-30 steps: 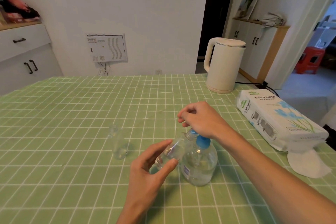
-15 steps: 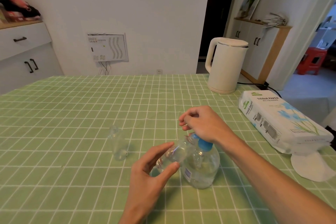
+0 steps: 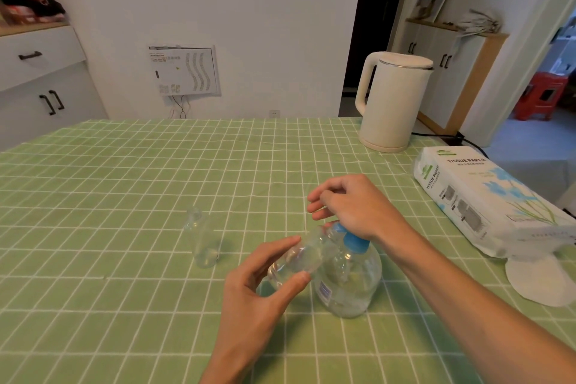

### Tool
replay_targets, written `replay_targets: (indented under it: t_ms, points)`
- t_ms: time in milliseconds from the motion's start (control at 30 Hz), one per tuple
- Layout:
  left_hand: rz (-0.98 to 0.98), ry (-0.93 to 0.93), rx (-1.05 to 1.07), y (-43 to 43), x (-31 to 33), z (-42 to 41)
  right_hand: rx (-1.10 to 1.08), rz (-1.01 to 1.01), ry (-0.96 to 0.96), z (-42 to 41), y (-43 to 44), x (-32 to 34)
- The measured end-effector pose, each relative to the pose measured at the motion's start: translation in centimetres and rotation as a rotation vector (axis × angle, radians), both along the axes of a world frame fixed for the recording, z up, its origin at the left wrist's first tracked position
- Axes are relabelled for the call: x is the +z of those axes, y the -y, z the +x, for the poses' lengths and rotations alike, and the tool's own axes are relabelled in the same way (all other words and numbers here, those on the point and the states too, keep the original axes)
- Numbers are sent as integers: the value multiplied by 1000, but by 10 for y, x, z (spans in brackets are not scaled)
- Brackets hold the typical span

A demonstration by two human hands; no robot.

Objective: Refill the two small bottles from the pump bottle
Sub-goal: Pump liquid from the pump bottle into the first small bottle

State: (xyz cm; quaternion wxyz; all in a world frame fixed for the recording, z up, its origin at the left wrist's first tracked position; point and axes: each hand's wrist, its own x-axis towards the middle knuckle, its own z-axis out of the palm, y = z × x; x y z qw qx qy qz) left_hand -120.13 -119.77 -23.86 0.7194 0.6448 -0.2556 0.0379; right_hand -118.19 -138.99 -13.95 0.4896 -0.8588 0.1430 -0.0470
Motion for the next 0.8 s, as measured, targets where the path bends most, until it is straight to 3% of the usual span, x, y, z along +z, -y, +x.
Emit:
replay_targets:
  t_ms: [433,633,800]
  points:
    - [-46,-12,-19,1,0,-1,16,-75,26,-2,0,11]
    - [-46,-13,-16,1,-1,-1,6,21,0,0,0,5]
    - [-40,-12,-6,1,-1,-1,2,-14,-22,-1,-1,2]
